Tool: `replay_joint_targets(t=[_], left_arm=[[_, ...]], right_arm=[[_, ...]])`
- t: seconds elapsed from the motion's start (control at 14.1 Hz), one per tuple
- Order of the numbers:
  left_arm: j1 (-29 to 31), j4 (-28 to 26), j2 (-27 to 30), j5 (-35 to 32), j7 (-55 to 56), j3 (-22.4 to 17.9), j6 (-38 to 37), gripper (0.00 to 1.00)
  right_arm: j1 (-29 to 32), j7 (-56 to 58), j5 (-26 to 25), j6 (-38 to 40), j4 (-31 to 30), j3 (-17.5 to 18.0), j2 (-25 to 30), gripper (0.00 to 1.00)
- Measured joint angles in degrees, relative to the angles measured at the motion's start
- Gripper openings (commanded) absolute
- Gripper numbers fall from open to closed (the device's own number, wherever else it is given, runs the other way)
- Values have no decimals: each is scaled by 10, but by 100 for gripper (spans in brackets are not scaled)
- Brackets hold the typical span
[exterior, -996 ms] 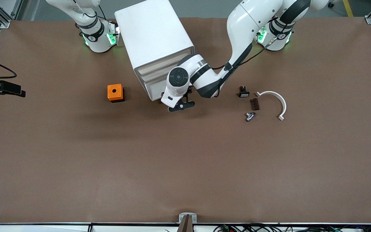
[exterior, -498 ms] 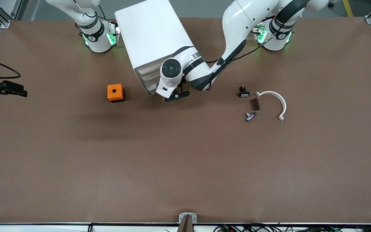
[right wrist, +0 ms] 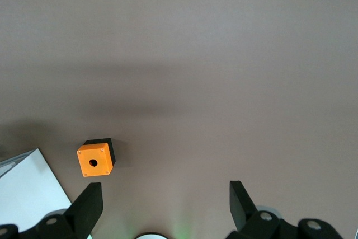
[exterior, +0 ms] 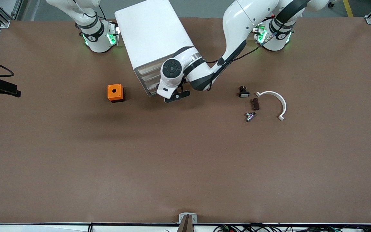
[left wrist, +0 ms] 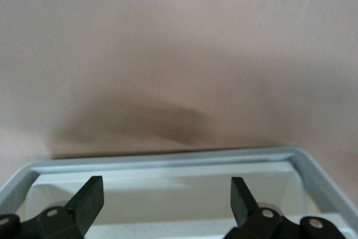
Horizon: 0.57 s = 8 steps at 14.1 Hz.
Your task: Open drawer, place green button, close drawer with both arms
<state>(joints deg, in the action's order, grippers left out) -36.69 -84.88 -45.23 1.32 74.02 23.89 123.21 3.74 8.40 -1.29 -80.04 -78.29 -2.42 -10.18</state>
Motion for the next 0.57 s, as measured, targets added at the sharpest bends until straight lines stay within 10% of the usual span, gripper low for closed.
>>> replay_joint_targets(t=[0.57], left_arm=[[212, 15, 94, -97, -6, -9, -13, 100]], right_arm=[[1, 0, 22, 29, 6, 1, 29, 100]])
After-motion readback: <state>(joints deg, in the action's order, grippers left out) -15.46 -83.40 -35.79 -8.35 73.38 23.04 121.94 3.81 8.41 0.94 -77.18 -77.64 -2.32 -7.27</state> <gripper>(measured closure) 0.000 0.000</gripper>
